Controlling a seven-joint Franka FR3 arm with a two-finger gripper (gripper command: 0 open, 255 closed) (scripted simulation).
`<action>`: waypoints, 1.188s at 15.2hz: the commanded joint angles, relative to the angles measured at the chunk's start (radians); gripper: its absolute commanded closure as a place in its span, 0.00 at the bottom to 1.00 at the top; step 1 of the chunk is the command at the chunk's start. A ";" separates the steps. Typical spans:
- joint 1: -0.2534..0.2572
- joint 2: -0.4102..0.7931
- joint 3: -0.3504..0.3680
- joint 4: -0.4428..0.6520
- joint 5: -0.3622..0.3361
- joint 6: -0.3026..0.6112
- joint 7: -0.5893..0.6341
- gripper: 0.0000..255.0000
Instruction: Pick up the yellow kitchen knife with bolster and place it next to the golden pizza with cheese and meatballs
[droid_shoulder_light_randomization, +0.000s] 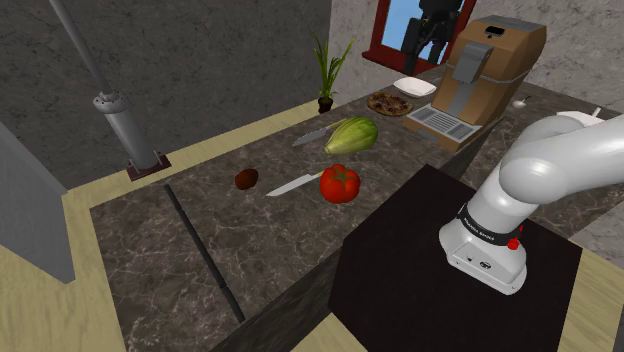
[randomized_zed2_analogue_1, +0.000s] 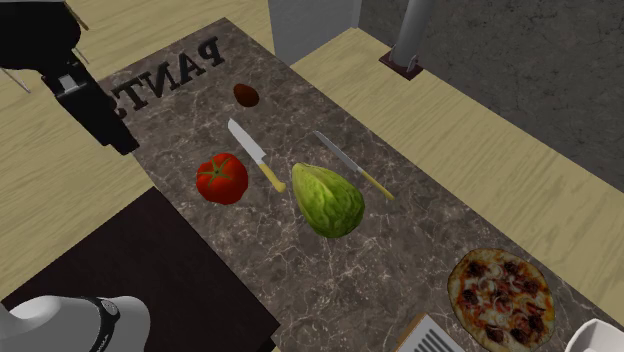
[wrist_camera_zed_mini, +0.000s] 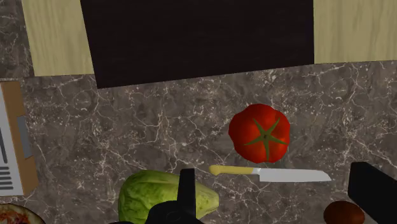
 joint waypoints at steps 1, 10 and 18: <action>0.000 0.000 0.000 0.000 0.000 0.000 0.000 0.00; -0.076 0.269 0.103 -0.015 0.073 0.285 0.302 0.00; -0.142 0.561 0.159 0.063 0.077 0.506 0.561 0.00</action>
